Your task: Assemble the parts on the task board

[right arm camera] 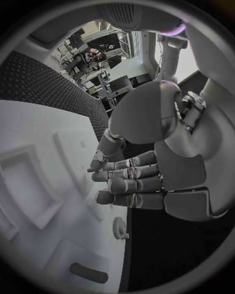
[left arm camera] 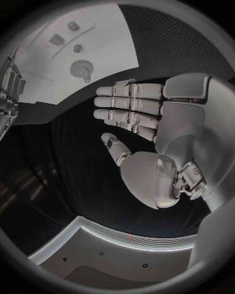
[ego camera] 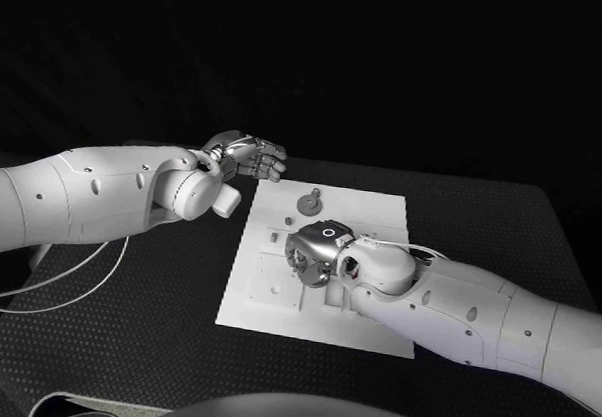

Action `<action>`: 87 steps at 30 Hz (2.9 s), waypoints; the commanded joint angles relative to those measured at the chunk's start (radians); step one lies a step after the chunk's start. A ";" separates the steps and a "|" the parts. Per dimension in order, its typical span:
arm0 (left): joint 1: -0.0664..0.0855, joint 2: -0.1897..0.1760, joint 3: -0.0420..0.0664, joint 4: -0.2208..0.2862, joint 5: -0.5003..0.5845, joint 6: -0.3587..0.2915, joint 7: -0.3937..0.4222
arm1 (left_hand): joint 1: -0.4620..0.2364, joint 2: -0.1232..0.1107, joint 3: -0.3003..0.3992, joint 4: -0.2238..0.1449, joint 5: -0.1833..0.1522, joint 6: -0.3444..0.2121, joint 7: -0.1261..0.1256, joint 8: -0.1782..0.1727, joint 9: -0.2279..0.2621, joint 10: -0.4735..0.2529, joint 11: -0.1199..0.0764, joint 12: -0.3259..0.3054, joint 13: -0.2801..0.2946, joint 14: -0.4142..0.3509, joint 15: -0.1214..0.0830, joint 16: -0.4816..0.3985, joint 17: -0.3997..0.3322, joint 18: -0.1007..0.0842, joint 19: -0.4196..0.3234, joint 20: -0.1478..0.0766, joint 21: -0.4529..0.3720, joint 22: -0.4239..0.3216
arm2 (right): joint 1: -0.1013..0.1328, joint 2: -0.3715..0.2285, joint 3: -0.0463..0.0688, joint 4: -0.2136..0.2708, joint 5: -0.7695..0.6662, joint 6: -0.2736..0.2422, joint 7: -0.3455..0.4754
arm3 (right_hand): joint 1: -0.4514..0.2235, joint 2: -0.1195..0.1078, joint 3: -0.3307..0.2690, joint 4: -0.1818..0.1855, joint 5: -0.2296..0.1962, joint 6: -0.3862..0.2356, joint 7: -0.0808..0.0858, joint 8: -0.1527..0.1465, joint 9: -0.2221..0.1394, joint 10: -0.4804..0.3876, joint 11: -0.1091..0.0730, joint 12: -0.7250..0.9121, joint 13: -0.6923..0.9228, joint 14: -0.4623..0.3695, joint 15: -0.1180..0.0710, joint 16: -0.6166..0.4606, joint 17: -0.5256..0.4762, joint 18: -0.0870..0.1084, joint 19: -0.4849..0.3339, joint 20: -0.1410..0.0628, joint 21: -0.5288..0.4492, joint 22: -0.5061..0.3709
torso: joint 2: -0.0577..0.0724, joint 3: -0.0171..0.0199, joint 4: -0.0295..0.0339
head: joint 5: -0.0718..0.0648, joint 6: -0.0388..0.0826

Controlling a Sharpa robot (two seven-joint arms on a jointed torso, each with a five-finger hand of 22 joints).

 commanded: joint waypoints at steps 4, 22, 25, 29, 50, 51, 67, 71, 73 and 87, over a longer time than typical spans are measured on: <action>0.001 0.002 0.001 0.003 -0.011 0.016 0.015 | 0.003 -0.005 0.001 -0.002 0.004 0.007 -0.003 0.006 0.000 0.000 -0.002 0.002 0.002 0.006 -0.002 -0.004 0.002 -0.006 0.004 -0.003 0.004 0.002 | -0.002 0.002 0.000 -0.002 -0.005 0.018 0.007 | 0.010 0.002 0.003 0.000 0.002 0.006 -0.001 0.002 0.001 0.006 0.001 0.005 -0.001 0.006 -0.010 -0.006 0.001 0.008 0.004 -0.001 0.004 0.019 | 0.000 0.0003 0.0000 | -0.002 0.000; 0.001 0.010 0.001 -0.001 -0.012 0.021 0.014 | 0.004 -0.006 0.001 -0.001 0.004 0.007 -0.003 0.005 -0.001 -0.001 -0.001 0.001 0.003 0.007 -0.002 -0.006 0.003 -0.006 0.004 -0.003 0.003 0.003 | -0.018 0.008 0.000 -0.015 -0.003 0.015 0.010 | 0.010 0.002 0.003 0.000 0.002 0.006 -0.001 0.002 0.001 0.006 0.001 0.004 -0.001 0.006 -0.010 -0.006 0.001 0.008 0.004 -0.001 0.004 0.019 | 0.000 0.0006 0.0006 | 0.008 -0.007; 0.001 0.010 0.001 -0.001 -0.013 0.021 0.014 | 0.004 -0.006 0.001 0.000 0.004 0.007 -0.003 0.005 -0.001 -0.001 -0.001 0.001 0.003 0.007 -0.002 -0.007 0.003 -0.006 0.004 -0.003 0.003 0.003 | -0.019 0.009 0.000 -0.014 -0.003 0.015 0.011 | 0.010 0.002 0.003 0.000 0.002 0.006 -0.001 0.002 0.001 0.006 0.001 0.004 -0.001 0.006 -0.010 -0.006 0.001 0.008 0.004 -0.001 0.004 0.019 | 0.000 0.0008 0.0002 | 0.010 -0.009; 0.001 0.011 0.001 -0.001 -0.013 0.022 0.013 | 0.004 -0.006 0.001 0.000 0.004 0.007 -0.003 0.005 -0.001 -0.001 -0.001 0.001 0.003 0.007 -0.002 -0.007 0.003 -0.006 0.004 -0.003 0.003 0.003 | -0.019 0.008 0.000 -0.014 -0.003 0.013 0.010 | 0.010 0.002 0.003 0.000 0.002 0.006 -0.001 0.002 0.001 0.006 0.001 0.004 -0.001 0.006 -0.010 -0.006 0.001 0.008 0.004 -0.001 0.004 0.019 | 0.000 0.0004 0.0000 | 0.011 -0.010; 0.001 0.010 0.001 -0.007 -0.013 0.023 0.011 | 0.005 -0.006 0.001 0.001 0.004 0.007 -0.003 0.005 -0.002 -0.001 -0.001 0.000 0.004 0.007 -0.001 -0.009 0.004 -0.006 0.004 -0.003 0.002 0.003 | -0.019 -0.002 0.000 0.000 0.004 0.002 0.010 | 0.010 0.002 0.003 0.000 0.002 0.006 -0.001 0.002 0.001 0.006 0.001 0.004 0.000 0.007 -0.010 -0.006 0.001 0.008 0.004 -0.001 0.004 0.019 | 0.000 0.0002 -0.0002 | 0.014 -0.013; 0.001 0.010 0.001 -0.007 -0.013 0.024 0.011 | 0.005 -0.007 0.001 0.001 0.004 0.007 -0.003 0.005 -0.002 -0.001 -0.001 0.000 0.004 0.007 -0.001 -0.009 0.004 -0.006 0.004 -0.003 0.002 0.003 | -0.019 -0.003 0.000 0.001 0.004 0.001 0.010 | 0.010 0.002 0.003 0.000 0.002 0.006 -0.001 0.002 0.001 0.006 0.001 0.004 0.000 0.007 -0.010 -0.006 0.001 0.008 0.004 -0.001 0.004 0.019 | -0.001 0.0001 -0.0002 | 0.014 -0.013; 0.001 0.010 0.001 -0.007 -0.013 0.026 0.010 | 0.005 -0.007 0.001 0.001 0.004 0.007 -0.003 0.005 -0.002 -0.002 -0.001 -0.001 0.005 0.007 -0.001 -0.010 0.005 -0.006 0.003 -0.003 0.002 0.004 | -0.019 0.002 0.000 0.003 0.012 0.008 0.015 | 0.009 0.003 0.004 0.000 0.002 0.006 -0.001 0.001 0.002 0.007 0.001 0.004 0.000 0.007 -0.010 -0.006 0.001 0.008 0.005 -0.001 0.004 0.019 | 0.000 0.0004 -0.0002 | 0.015 -0.016; 0.001 0.010 0.001 -0.007 -0.013 0.026 0.009 | 0.005 -0.007 0.001 0.002 0.004 0.007 -0.003 0.005 -0.002 -0.002 -0.001 -0.001 0.005 0.007 -0.001 -0.011 0.005 -0.006 0.003 -0.003 0.001 0.004 | -0.019 0.003 0.000 0.002 0.013 0.010 0.014 | 0.009 0.003 0.004 -0.001 0.002 0.006 -0.001 0.001 0.002 0.007 0.001 0.004 0.001 0.007 -0.010 -0.007 0.001 0.008 0.005 -0.001 0.004 0.019 | 0.000 0.0004 0.0000 | 0.016 -0.018; 0.001 0.011 0.001 -0.007 -0.013 0.026 0.009 | 0.006 -0.007 0.001 0.002 0.004 0.007 -0.003 0.005 -0.002 -0.002 -0.001 -0.001 0.005 0.007 -0.001 -0.011 0.005 -0.006 0.003 -0.003 0.001 0.004 | -0.019 0.005 0.000 0.001 0.013 0.013 0.015 | 0.009 0.003 0.004 -0.001 0.002 0.006 -0.001 0.001 0.002 0.007 0.001 0.004 0.001 0.008 -0.010 -0.007 0.001 0.008 0.005 -0.001 0.004 0.019 | 0.000 0.0002 -0.0003 | 0.017 -0.020; 0.001 0.010 0.001 -0.007 -0.013 0.026 0.008 | 0.006 -0.008 0.000 0.002 0.004 0.007 -0.003 0.005 -0.003 -0.002 -0.001 -0.001 0.006 0.007 -0.001 -0.012 0.005 -0.007 0.003 -0.003 0.001 0.005 | -0.019 0.005 0.000 -0.007 0.021 0.042 0.022 | 0.007 0.004 0.004 -0.001 0.002 0.006 -0.001 -0.001 0.003 0.007 0.001 0.003 0.002 0.008 -0.010 -0.008 0.002 0.008 0.005 -0.002 0.003 0.019 | 0.000 0.0009 -0.0005 | 0.015 -0.021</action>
